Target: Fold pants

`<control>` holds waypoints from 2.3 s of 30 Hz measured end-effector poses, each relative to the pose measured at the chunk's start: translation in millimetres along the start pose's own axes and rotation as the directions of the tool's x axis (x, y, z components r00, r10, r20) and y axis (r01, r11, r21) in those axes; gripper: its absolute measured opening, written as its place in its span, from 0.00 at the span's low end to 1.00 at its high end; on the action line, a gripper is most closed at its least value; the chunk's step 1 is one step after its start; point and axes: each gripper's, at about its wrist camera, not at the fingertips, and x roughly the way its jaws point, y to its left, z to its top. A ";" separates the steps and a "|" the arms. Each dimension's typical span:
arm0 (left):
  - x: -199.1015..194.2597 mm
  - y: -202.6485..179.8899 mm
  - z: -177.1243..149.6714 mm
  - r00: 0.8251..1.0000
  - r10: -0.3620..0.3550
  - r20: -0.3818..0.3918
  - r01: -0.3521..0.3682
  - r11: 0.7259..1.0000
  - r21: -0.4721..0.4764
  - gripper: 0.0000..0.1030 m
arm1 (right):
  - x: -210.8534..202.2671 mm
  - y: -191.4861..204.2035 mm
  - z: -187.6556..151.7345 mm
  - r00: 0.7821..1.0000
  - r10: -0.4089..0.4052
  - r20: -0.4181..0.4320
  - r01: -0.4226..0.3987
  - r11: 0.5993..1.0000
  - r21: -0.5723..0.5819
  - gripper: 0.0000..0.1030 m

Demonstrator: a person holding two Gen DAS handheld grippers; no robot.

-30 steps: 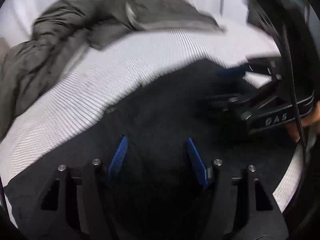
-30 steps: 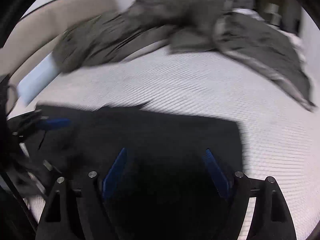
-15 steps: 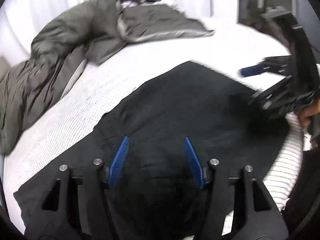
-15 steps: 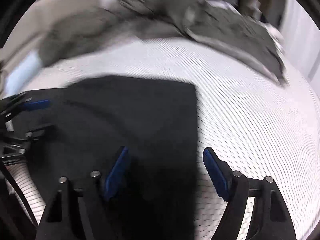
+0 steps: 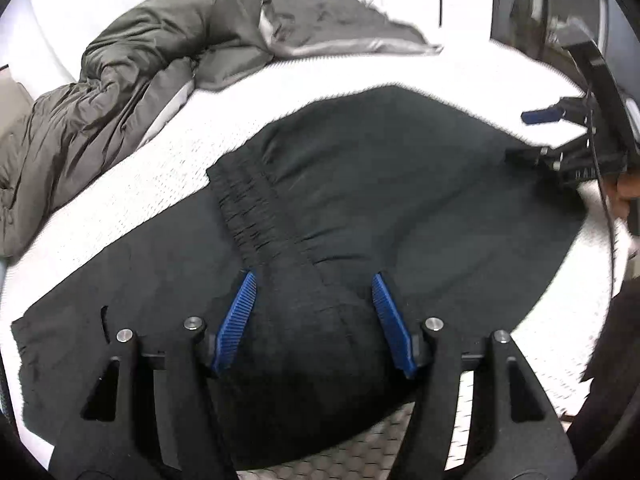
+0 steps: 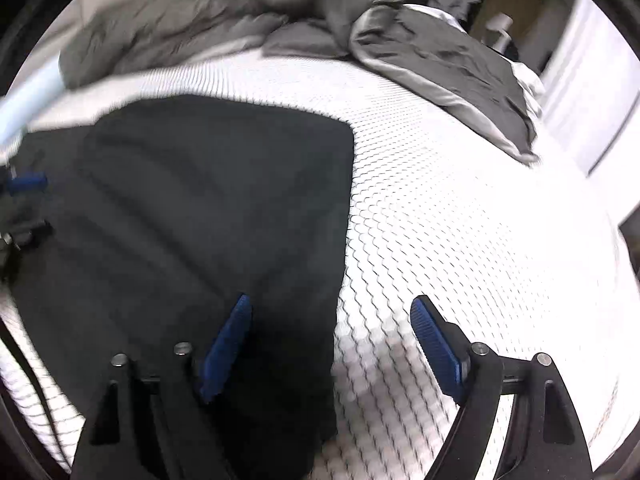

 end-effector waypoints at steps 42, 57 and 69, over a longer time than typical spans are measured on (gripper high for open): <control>-14.3 27.2 -43.5 0.995 -0.083 -0.047 0.077 0.990 -0.119 0.63 | -13.0 -45.5 -79.1 0.856 0.503 0.118 -0.511 0.787 0.346 0.44; -78.3 66.8 -72.3 0.994 0.074 0.076 -0.034 0.900 -0.436 0.93 | -57.0 -59.5 -67.6 0.915 0.296 0.273 -0.374 0.878 0.299 0.74; -108.7 209.3 -173.7 0.982 0.189 -0.001 -0.078 0.400 -0.913 0.78 | -49.9 -30.8 -39.4 0.903 0.319 0.287 -0.399 0.871 0.287 0.87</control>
